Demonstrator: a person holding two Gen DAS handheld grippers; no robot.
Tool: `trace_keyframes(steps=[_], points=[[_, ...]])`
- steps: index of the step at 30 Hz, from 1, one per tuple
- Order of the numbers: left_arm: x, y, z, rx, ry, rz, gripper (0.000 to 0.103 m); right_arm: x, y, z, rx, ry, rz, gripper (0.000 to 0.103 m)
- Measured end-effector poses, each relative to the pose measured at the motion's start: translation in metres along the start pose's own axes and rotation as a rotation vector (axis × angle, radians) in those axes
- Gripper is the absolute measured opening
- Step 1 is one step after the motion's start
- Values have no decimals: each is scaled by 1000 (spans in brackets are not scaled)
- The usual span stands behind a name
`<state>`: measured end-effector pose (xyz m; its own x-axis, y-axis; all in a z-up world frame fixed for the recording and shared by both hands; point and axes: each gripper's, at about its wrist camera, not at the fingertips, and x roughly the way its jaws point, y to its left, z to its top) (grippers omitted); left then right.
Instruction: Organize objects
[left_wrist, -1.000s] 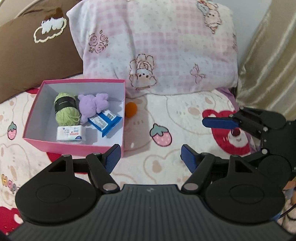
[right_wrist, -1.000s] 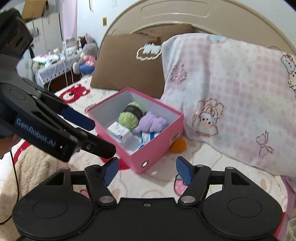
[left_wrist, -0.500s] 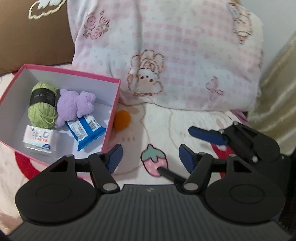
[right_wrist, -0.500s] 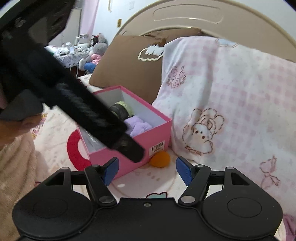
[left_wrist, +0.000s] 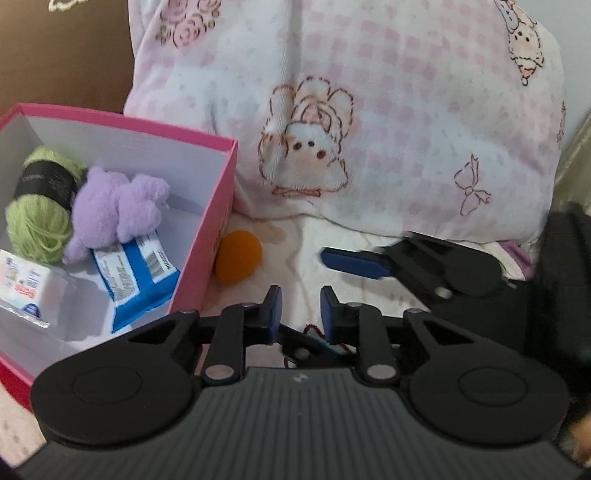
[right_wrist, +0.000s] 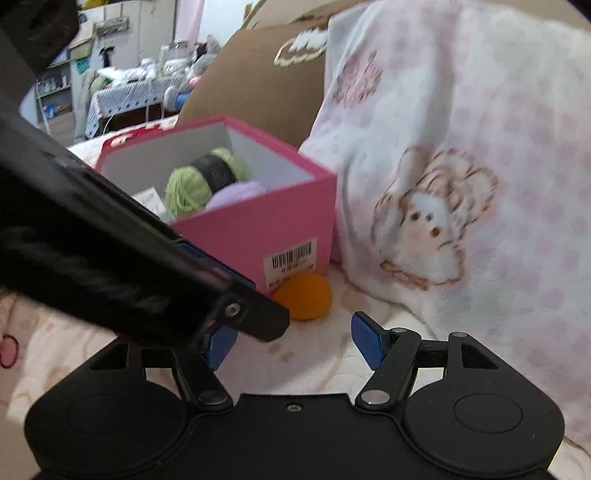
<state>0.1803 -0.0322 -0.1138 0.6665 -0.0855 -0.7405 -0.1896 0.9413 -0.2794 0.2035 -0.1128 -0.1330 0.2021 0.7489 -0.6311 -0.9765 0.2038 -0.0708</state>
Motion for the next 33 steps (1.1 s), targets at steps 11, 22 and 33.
trace_keyframes(steps=[11, 22, 33], points=[[21, 1, 1, -6, -37, 47, 14, 50, -19, -2, -97, 42, 89, 69], [27, 0, 1, -39, -83, 73, 11, 73, -34, 2, -78, -5, 168, 59], [26, 5, 3, -85, -17, -7, 16, 43, -33, -8, 15, 33, 100, 53]])
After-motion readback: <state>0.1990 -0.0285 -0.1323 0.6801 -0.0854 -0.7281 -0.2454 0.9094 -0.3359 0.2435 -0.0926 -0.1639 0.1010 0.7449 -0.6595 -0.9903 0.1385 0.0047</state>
